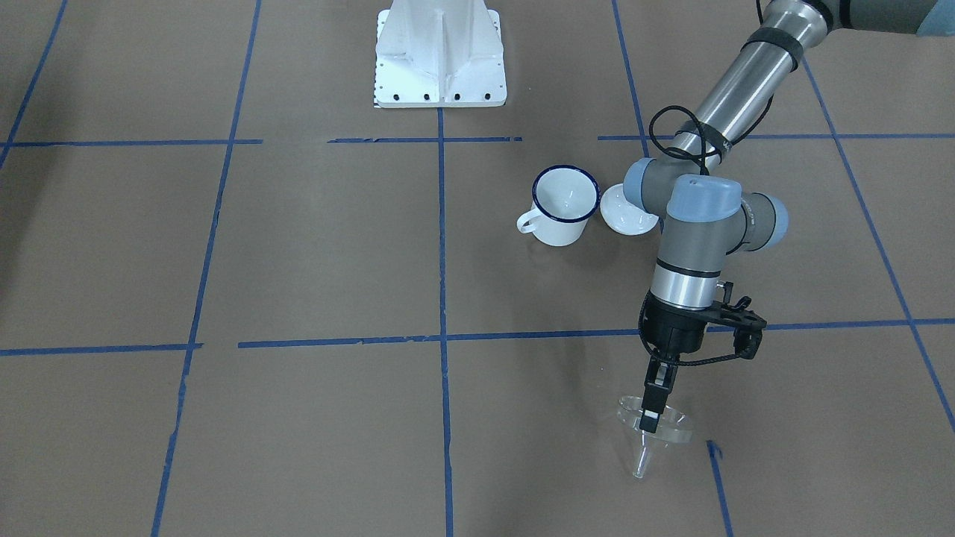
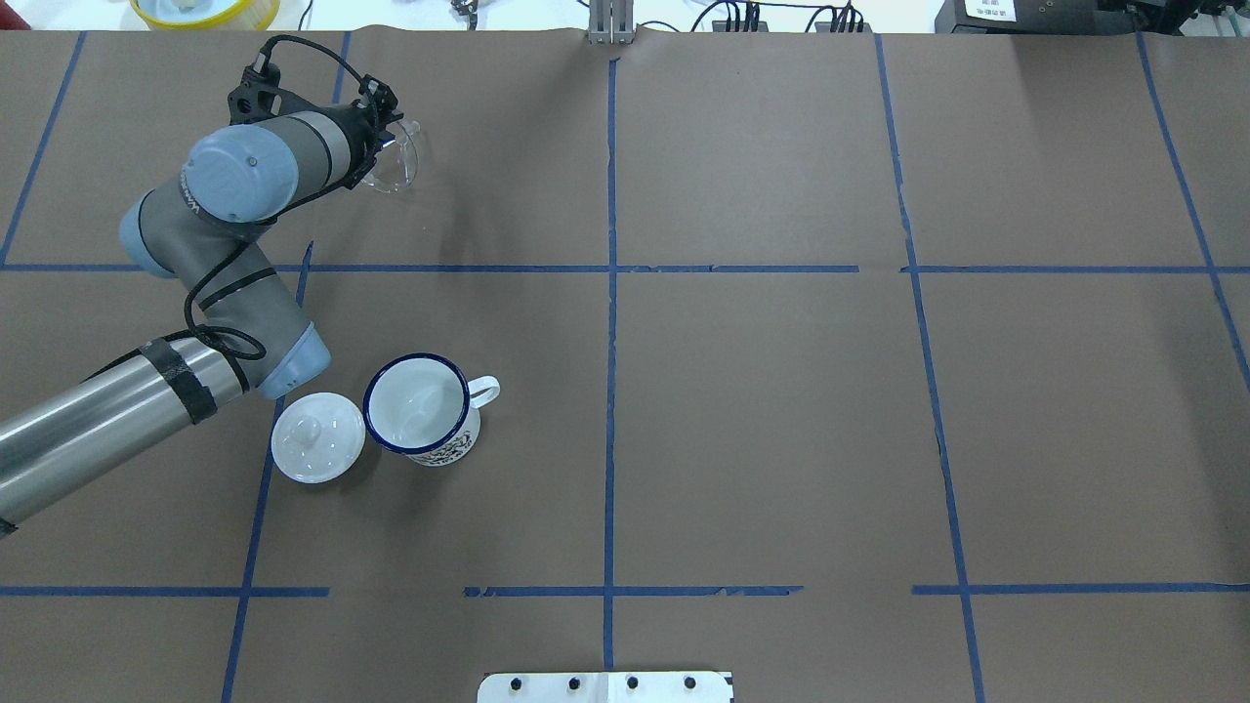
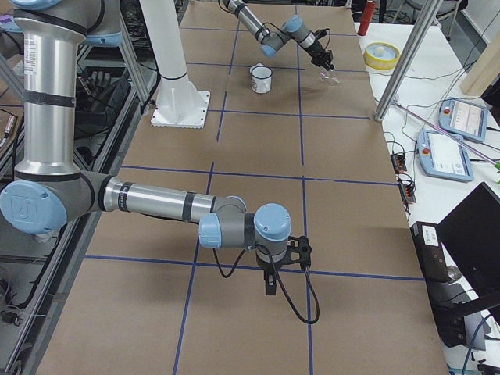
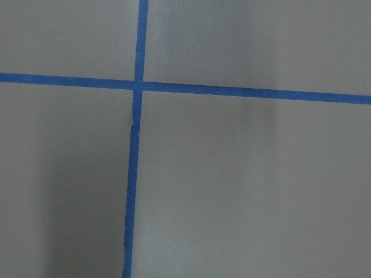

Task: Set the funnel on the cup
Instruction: 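Lower the left gripper over the glass funnel and align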

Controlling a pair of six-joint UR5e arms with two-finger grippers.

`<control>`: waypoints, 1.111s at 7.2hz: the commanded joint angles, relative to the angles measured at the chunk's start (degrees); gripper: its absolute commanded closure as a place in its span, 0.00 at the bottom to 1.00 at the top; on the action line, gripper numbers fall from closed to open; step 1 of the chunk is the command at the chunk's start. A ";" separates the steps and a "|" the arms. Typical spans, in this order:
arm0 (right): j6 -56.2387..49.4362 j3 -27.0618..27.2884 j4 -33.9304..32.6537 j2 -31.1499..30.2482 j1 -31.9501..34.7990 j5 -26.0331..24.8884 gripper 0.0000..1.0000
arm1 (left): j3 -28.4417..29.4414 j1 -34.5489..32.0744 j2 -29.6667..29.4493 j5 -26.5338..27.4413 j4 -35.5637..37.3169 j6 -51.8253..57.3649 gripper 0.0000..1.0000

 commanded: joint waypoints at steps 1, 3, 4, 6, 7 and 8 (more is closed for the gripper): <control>0.00 0.09 0.00 0.00 0.00 0.00 0.00 | -0.07 -0.19 -0.07 0.00 -0.15 0.00 0.63; 0.00 0.00 0.00 0.00 0.00 0.00 0.00 | 0.01 -0.20 -0.16 0.00 -0.15 0.00 0.63; 0.00 0.00 0.00 0.00 0.00 0.00 0.00 | 0.01 -0.20 -0.16 0.00 -0.15 0.00 0.79; 0.00 0.09 0.00 0.00 0.00 0.00 0.00 | -0.07 -0.20 -0.16 -0.09 -0.15 0.61 1.00; 0.00 0.00 0.00 0.00 0.00 0.00 0.00 | -0.34 -0.28 -0.16 -0.09 -0.15 2.35 1.00; 0.00 0.00 0.00 0.00 0.00 0.00 0.00 | -3.56 -1.33 -0.07 -0.61 -0.07 4.37 1.00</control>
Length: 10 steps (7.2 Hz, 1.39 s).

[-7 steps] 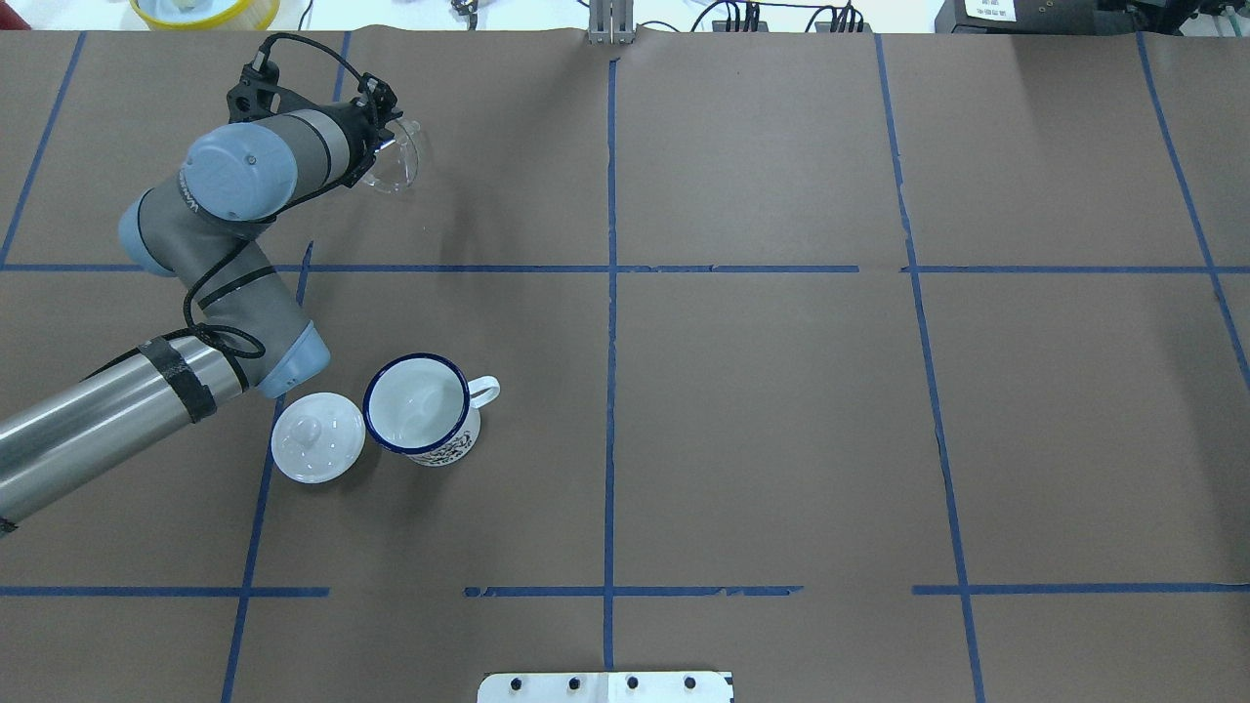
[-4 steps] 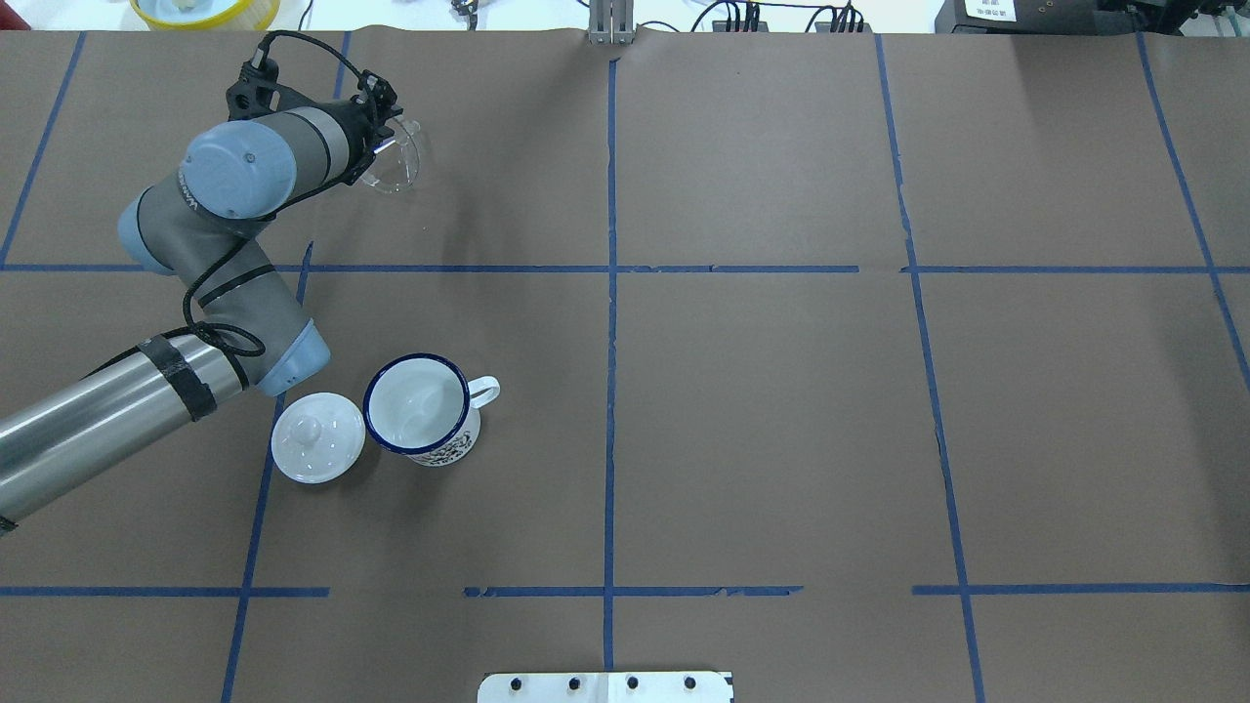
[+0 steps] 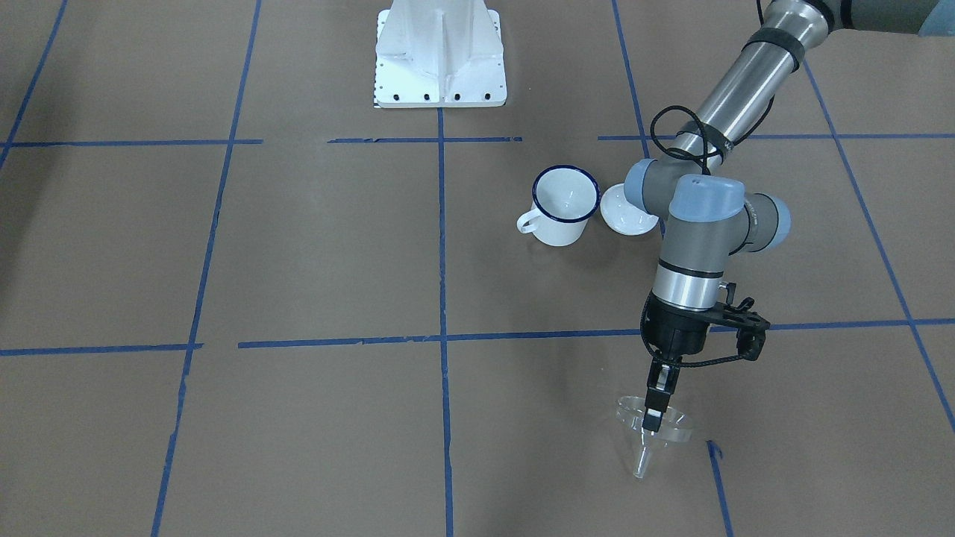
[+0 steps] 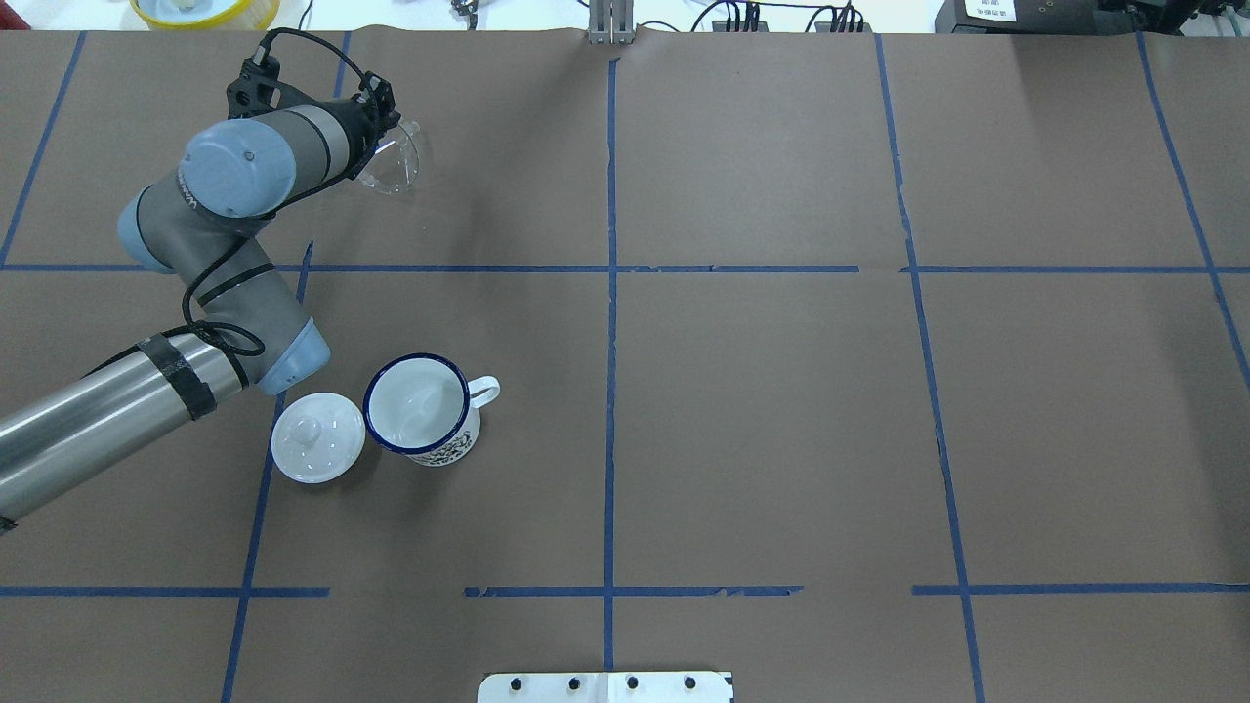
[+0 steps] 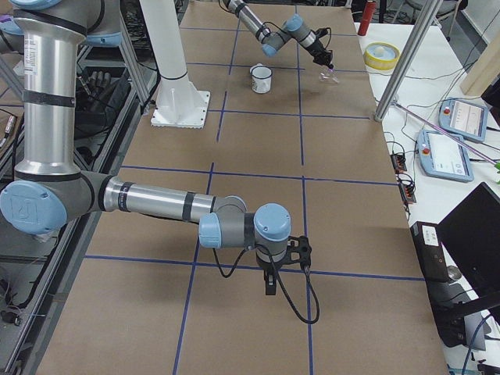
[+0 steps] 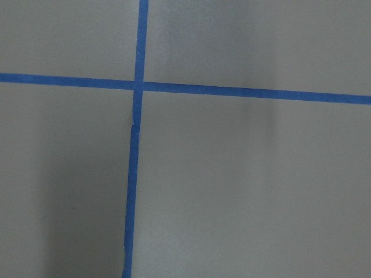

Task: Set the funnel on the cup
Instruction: 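Grasp the glass funnel rim with the left gripper and lift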

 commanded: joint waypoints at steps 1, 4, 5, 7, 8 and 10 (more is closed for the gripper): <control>0.00 -0.02 0.00 0.00 0.00 0.00 0.00 | -7.46 -1.93 0.21 -3.61 1.28 3.31 1.00; 0.00 0.06 0.00 0.00 0.00 0.00 0.00 | -27.04 -3.00 0.74 -11.46 23.50 3.59 1.00; 0.00 -0.02 0.00 0.00 0.00 0.00 0.00 | -33.55 -2.82 0.74 -15.38 33.53 4.81 1.00; 0.00 -0.02 0.00 0.00 0.00 0.00 0.00 | -44.90 -2.13 0.22 -21.46 52.34 15.22 1.00; 0.00 -0.02 0.00 0.00 0.00 0.00 0.00 | -49.91 -0.64 0.04 -25.23 62.27 21.54 1.00; 0.00 -0.02 0.00 0.00 0.00 0.00 0.00 | -55.58 3.40 -1.01 -29.90 78.82 30.88 1.00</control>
